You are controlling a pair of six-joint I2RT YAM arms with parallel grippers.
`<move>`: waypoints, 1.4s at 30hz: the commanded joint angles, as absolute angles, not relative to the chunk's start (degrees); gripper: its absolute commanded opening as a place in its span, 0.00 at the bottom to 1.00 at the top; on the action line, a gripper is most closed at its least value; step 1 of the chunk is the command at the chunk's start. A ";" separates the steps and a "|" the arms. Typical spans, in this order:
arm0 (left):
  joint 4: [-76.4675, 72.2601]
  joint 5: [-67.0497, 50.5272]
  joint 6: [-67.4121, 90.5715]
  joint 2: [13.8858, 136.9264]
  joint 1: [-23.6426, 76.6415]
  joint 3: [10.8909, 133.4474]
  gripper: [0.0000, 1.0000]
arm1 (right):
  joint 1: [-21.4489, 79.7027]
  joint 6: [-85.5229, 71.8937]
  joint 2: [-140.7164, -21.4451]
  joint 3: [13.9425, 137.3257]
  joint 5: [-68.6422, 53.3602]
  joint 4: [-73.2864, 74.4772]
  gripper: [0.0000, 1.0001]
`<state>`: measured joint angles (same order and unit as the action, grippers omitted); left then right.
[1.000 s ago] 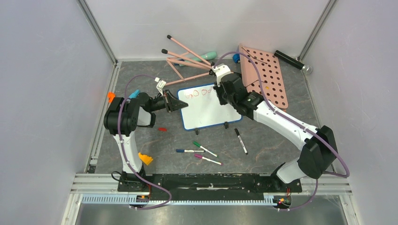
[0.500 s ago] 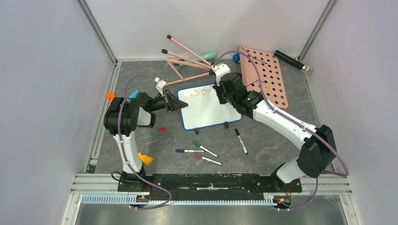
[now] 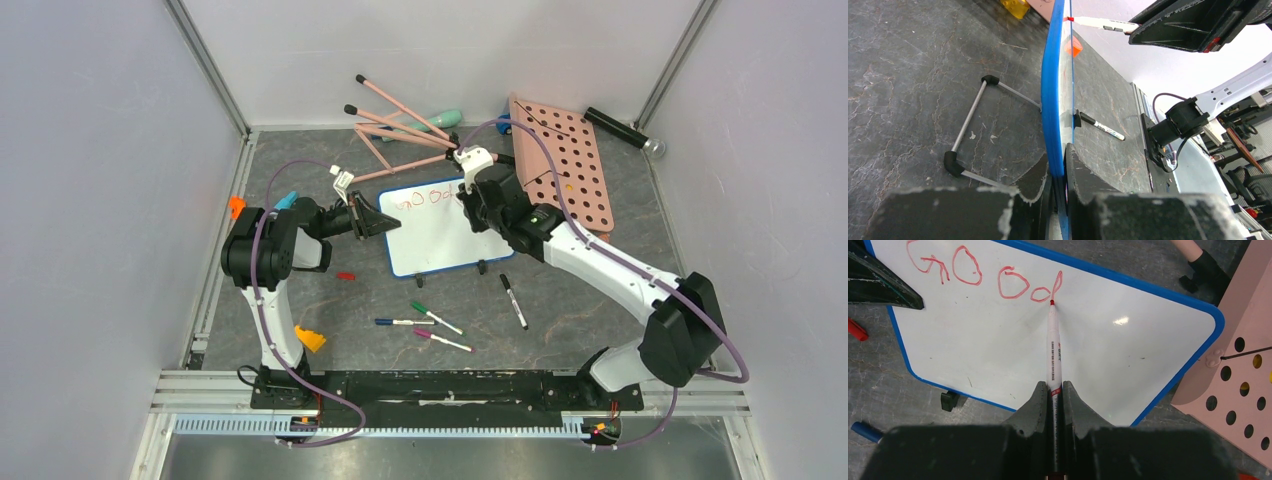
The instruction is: Write a sentence on the whiteboard
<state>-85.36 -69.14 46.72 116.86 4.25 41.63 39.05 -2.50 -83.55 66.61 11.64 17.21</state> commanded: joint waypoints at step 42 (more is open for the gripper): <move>-89.21 -69.35 42.63 118.83 2.99 44.74 0.02 | 37.67 -0.52 -69.79 56.34 15.29 10.64 0.00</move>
<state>-85.36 -70.67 46.92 117.62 4.19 43.48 38.13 -1.39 -68.45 52.47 17.69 10.52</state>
